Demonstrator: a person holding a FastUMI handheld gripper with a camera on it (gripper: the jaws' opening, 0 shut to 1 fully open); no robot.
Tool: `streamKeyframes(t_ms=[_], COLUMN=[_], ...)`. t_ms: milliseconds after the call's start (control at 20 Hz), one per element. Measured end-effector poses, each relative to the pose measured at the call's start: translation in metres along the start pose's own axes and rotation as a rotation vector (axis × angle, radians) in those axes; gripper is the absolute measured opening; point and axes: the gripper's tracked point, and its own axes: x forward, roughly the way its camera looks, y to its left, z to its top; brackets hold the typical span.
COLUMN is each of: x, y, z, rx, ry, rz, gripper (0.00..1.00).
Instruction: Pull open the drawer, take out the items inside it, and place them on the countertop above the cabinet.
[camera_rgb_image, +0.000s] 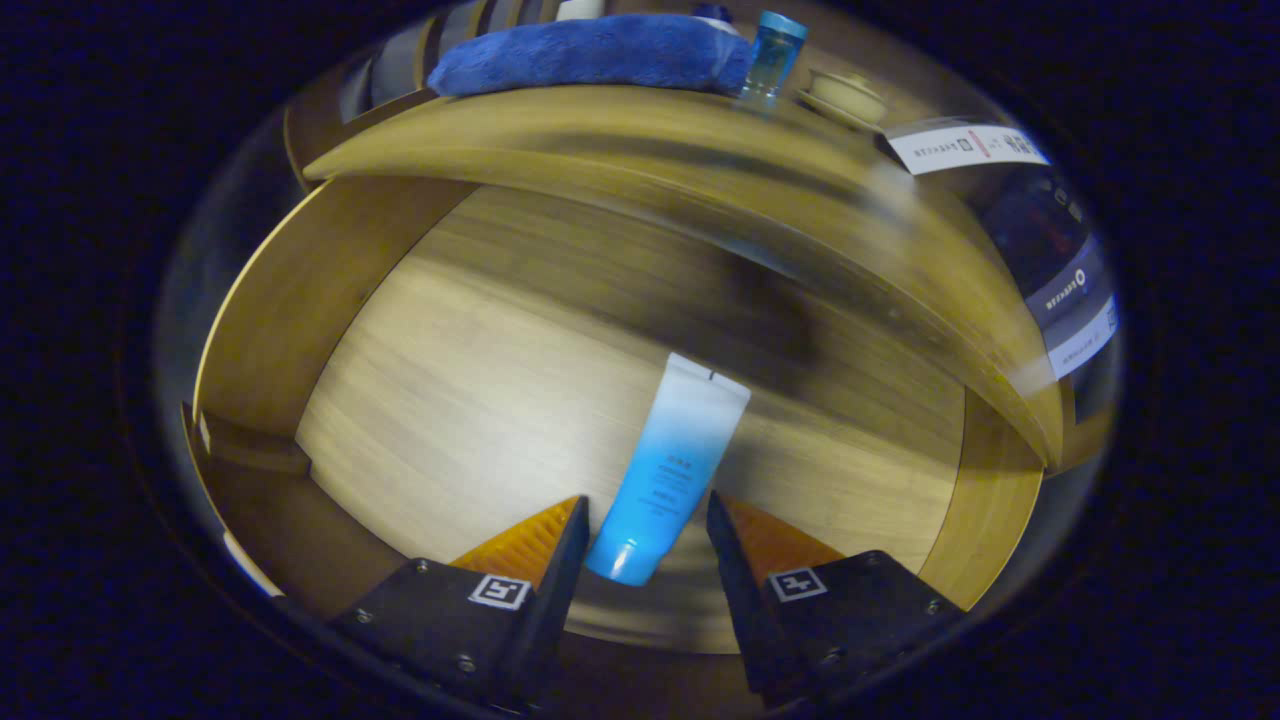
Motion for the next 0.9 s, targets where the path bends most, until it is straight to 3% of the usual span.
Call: streamKeyframes(t_ms=[150, 200, 250, 450, 900], x=[0.003, 0.001, 0.003, -0.002, -0.042], y=[0.006, 0.005, 0.006, 0.008, 0.008], z=[-0.002, -0.001, -0.005, -0.01, -0.001], rx=[0.012, 0.007, -0.006, -0.056, -0.001], ry=[0.002, -0.002, 0.009, -0.001, -0.128], rz=[0.047, 0.047, 0.042, 0.04, 0.112], gripper=[0.41, 0.41, 0.35, 0.35, 0.35])
